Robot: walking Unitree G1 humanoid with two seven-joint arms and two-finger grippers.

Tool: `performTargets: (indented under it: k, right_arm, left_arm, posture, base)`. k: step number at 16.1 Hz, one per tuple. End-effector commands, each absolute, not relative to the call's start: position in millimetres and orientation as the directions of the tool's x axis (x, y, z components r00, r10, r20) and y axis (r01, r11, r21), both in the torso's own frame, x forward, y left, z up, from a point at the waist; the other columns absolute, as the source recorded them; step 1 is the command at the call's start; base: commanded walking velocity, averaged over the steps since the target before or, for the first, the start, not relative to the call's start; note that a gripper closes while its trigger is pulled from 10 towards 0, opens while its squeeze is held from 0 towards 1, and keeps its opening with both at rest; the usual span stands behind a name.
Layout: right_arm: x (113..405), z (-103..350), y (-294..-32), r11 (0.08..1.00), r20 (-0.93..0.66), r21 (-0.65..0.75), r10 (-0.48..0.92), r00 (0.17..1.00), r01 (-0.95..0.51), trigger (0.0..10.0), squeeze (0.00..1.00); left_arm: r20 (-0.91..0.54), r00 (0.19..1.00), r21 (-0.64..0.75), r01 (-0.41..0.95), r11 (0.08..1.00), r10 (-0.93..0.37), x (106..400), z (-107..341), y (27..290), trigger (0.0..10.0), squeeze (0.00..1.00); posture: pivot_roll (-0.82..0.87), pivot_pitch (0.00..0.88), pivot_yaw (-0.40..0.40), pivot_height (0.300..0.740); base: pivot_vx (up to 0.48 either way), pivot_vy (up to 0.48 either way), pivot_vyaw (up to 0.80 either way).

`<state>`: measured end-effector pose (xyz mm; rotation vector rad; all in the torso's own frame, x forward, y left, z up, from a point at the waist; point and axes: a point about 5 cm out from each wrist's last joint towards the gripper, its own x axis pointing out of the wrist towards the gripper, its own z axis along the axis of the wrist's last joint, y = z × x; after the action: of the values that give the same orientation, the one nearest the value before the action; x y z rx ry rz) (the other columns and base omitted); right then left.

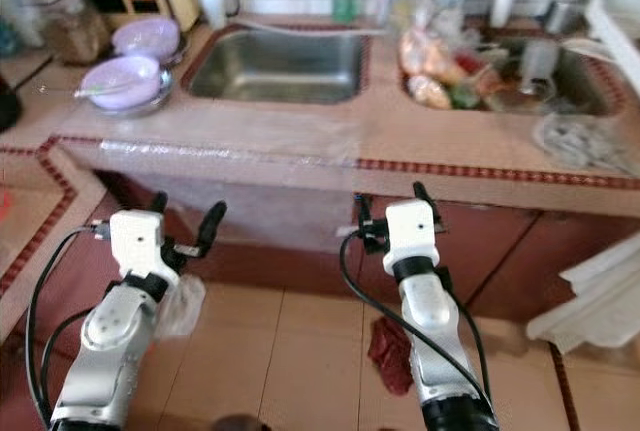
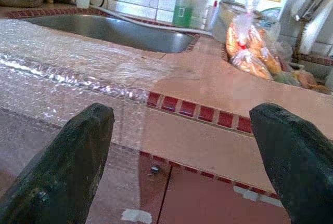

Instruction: Kitchen organization

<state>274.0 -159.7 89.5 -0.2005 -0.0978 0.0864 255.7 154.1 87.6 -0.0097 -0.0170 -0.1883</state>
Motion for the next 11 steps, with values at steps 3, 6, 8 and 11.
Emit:
performTargets:
  k: [3, 6, 8, 11]
  right_arm:
    - [268.6, 88.9, -167.9, 0.983, 0.095, -0.182, 0.055, 0.994, -0.037, 10.0, 0.00]
    - [272.8, 92.0, -172.4, 0.986, 0.086, -0.167, 0.013, 0.996, 0.001, 10.0, 0.00]
    - [272.0, 96.0, -172.4, 0.993, 0.096, -0.120, 0.034, 0.995, -0.022, 10.0, 0.00]
    - [277.8, 94.1, -167.5, 0.999, 0.058, -0.053, -0.008, 0.998, 0.012, 10.0, 0.00]
  left_arm:
    - [0.029, 0.981, -0.027, 0.191, 0.981, -0.191, 259.0, 92.9, 156.7, 10.0, 0.00]
    - [0.051, 0.976, -0.035, 0.214, 0.976, -0.212, 262.4, 99.6, 153.4, 10.0, 0.00]
    - [0.047, 0.976, -0.038, 0.216, 0.976, -0.214, 260.9, 100.1, 151.5, 10.0, 0.00]
    - [0.008, 0.976, -0.063, 0.216, 0.974, -0.216, 257.4, 91.7, 152.0, 10.0, 0.00]
  posture:
    - [0.01, 0.000, 0.060, 0.740]
    - [0.00, 0.000, 0.052, 0.740]
    - [0.01, 0.000, 0.047, 0.740]
    - [0.01, 0.000, 0.052, 0.740]
  base:
    - [0.000, 0.000, 0.15]
    - [0.000, 0.109, 0.00]
    - [0.000, 0.480, 0.00]
    - [0.000, 0.480, 0.00]
